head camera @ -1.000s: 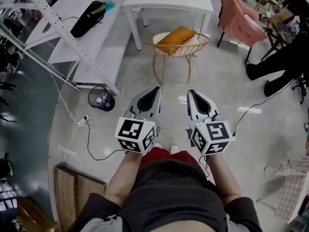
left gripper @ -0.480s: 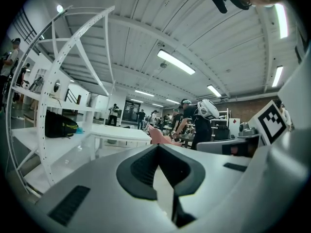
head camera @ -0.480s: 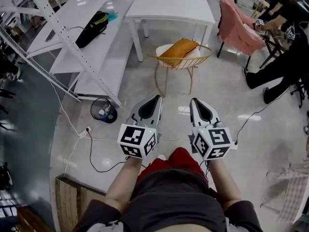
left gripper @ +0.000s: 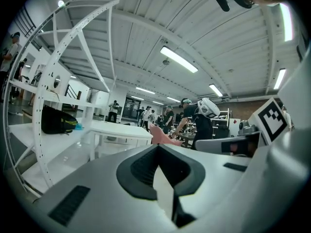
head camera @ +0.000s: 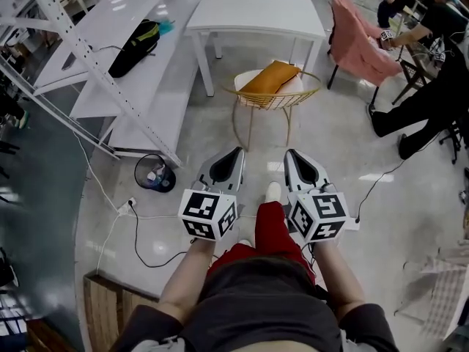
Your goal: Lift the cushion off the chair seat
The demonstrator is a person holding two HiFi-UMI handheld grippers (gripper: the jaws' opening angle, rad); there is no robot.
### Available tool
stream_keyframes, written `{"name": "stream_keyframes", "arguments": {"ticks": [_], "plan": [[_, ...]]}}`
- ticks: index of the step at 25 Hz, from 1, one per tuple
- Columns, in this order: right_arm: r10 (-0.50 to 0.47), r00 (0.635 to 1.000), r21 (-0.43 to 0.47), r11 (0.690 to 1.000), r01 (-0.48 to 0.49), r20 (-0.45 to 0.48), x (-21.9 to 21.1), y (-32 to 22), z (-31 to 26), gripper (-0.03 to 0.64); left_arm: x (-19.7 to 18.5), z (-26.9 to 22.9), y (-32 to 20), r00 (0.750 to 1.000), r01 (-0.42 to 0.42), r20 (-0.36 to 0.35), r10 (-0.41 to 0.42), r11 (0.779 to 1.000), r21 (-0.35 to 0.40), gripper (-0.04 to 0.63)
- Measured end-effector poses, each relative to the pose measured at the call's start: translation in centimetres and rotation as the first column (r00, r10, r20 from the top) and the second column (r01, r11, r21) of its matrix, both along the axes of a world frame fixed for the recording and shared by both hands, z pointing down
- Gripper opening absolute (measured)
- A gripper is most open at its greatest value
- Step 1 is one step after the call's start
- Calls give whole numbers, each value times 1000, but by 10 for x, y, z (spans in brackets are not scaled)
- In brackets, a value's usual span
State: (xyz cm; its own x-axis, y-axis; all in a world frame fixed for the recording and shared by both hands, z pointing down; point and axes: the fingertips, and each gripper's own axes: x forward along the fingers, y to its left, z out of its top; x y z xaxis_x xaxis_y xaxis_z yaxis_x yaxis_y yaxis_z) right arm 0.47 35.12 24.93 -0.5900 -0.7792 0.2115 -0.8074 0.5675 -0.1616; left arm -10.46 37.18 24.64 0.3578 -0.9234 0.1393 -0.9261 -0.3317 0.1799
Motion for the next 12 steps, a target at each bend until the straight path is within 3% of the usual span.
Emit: {"name": "stream_keyframes", "arguments": {"ticks": [12], "plan": [[-28,1000,-16,999,28,7,-17,-78,13,18,-15,20,-76,999,32,10,-32,999,-30,11]]}}
